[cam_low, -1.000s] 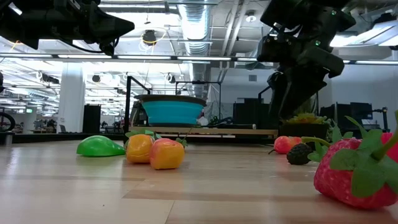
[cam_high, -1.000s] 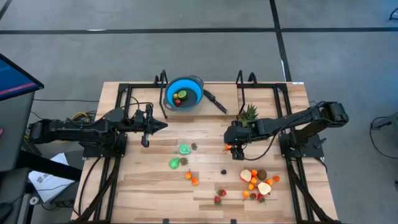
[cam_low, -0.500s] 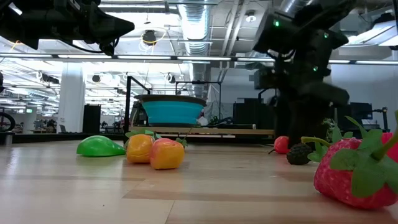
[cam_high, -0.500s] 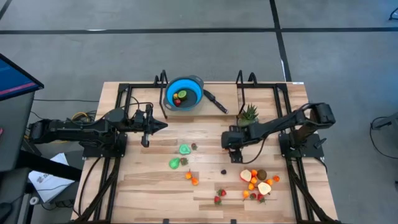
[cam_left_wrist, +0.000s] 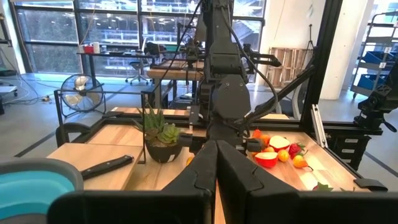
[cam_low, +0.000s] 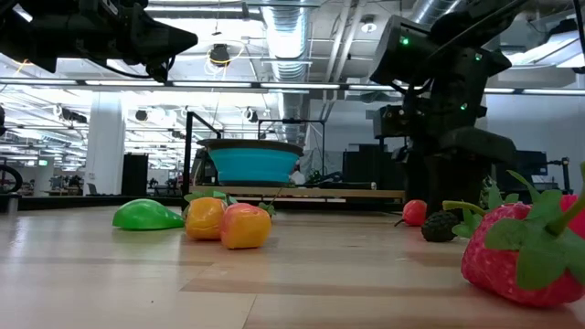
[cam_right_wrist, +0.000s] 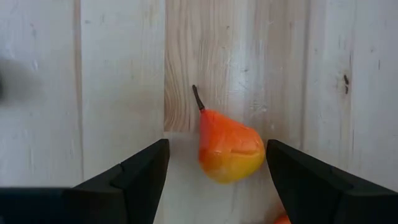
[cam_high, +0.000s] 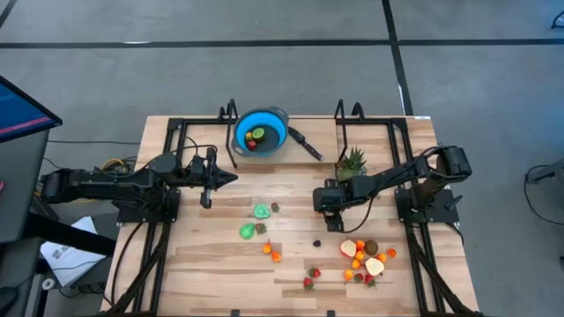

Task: Pick & Place Fruit
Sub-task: Put the pear into the basket

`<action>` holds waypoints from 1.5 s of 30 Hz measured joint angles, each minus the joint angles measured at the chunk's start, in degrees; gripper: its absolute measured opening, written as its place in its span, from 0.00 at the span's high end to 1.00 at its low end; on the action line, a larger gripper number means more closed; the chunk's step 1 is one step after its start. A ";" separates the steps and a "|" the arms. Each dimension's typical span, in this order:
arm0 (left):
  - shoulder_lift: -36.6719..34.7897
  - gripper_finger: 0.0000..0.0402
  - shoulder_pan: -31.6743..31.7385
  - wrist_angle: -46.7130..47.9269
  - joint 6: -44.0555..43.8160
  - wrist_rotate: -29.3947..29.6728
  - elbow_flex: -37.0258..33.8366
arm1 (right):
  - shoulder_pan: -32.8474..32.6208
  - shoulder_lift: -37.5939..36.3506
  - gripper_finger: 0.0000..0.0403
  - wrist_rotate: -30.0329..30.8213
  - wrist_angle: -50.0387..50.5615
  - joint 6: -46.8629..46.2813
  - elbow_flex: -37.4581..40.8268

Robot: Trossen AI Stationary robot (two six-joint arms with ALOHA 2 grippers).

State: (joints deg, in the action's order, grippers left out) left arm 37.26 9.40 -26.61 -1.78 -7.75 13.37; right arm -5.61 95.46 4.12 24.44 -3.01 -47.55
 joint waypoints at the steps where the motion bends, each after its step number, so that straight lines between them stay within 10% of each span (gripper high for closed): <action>1: 0.00 0.99 0.01 0.00 0.00 0.00 0.00 | 0.00 0.00 0.34 0.00 0.00 0.00 0.00; 24: 0.00 0.99 0.00 0.00 0.00 0.01 0.00 | -0.04 0.04 0.69 0.22 -0.23 -8.56 0.02; 45: 0.00 0.99 0.01 0.02 0.00 0.00 0.00 | 0.19 0.09 0.71 -1.31 6.84 -6.86 -15.10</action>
State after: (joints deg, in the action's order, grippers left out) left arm 37.26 9.41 -26.59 -1.78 -7.75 13.37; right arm -5.42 95.55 2.81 31.28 -9.87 -62.65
